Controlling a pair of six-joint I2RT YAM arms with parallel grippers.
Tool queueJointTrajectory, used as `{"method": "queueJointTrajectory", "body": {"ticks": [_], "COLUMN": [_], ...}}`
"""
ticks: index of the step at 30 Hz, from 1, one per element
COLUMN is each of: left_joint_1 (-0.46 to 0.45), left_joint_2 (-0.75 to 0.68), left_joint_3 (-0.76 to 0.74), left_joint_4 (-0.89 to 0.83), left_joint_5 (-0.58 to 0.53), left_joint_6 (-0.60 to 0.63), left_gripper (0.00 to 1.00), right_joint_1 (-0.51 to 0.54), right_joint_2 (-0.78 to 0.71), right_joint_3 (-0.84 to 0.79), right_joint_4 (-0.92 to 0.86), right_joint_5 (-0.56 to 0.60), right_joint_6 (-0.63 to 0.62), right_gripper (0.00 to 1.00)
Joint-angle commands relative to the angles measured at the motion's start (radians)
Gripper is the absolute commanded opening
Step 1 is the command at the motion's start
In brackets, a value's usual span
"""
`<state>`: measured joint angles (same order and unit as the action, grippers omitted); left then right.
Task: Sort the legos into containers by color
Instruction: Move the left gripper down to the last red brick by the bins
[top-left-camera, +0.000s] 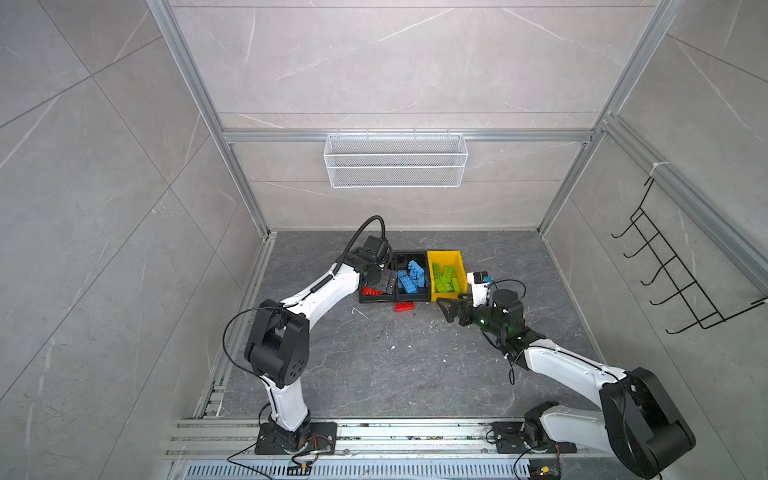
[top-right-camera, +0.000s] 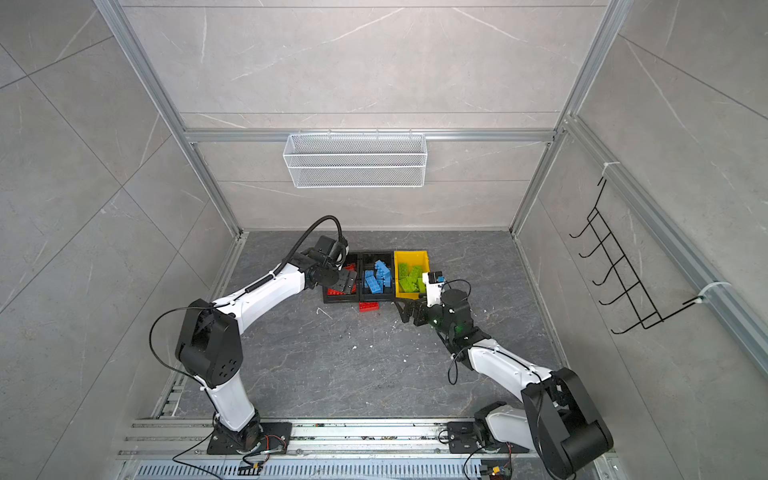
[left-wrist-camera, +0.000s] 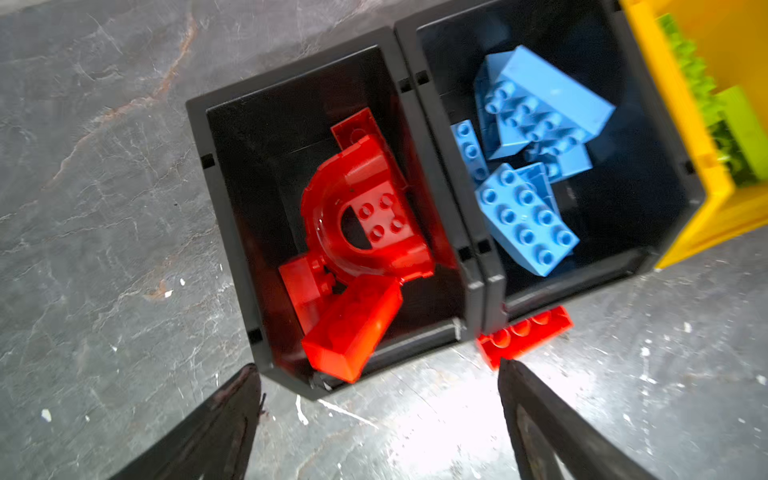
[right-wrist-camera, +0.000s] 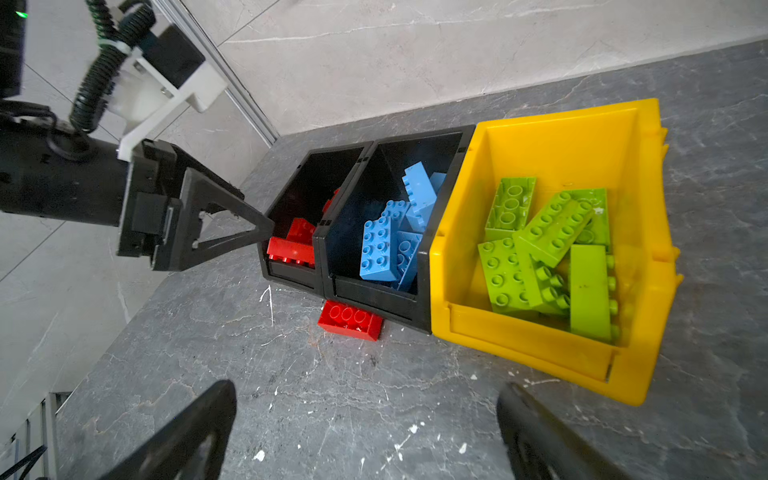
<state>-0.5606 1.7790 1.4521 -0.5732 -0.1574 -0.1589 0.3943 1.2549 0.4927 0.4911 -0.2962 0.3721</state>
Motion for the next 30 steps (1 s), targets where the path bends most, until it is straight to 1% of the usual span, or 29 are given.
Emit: {"method": "queueJointTrajectory", "body": {"ticks": [1, 5, 8, 11, 16, 19, 23, 26, 30], "left_joint_1": [-0.031, -0.094, -0.139, -0.183, -0.229, -0.252, -0.263, -0.269, -0.269], "left_joint_2": [-0.070, -0.102, -0.087, -0.045, 0.051, 0.107, 0.170, 0.196, 0.232], "left_joint_3": [-0.051, -0.134, -0.166, -0.182, -0.170, -0.144, -0.114, -0.103, -0.085], "left_joint_4": [-0.016, 0.045, 0.089, 0.137, 0.190, 0.209, 0.223, 0.233, 0.238], "left_joint_5": [-0.022, -0.026, -0.042, -0.068, -0.108, -0.142, -0.158, -0.195, -0.211], "left_joint_6": [-0.102, -0.202, -0.271, -0.311, -0.370, -0.385, -0.404, -0.409, -0.407], "left_gripper": [0.94, 0.96, 0.97, 0.99, 0.99, 0.99, 0.99, 0.99, 0.99], "right_joint_1": [0.001, 0.001, 0.001, 0.001, 0.002, 0.001, 0.001, 0.001, 0.001], "right_joint_2": [0.007, 0.011, 0.012, 0.012, 0.002, -0.001, -0.009, -0.016, -0.016], "right_joint_3": [0.029, 0.028, 0.027, 0.028, 0.028, 0.028, 0.027, 0.027, 0.026], "right_joint_4": [0.013, 0.013, 0.015, 0.015, 0.008, 0.007, 0.003, 0.002, 0.000], "right_joint_5": [-0.010, -0.009, -0.011, -0.012, -0.010, -0.010, -0.010, -0.010, -0.008], "right_joint_6": [0.014, 0.014, 0.017, 0.017, 0.013, 0.013, 0.011, 0.011, 0.011], "right_gripper": [1.00, 1.00, 1.00, 1.00, 1.00, 1.00, 1.00, 1.00, 1.00]}}
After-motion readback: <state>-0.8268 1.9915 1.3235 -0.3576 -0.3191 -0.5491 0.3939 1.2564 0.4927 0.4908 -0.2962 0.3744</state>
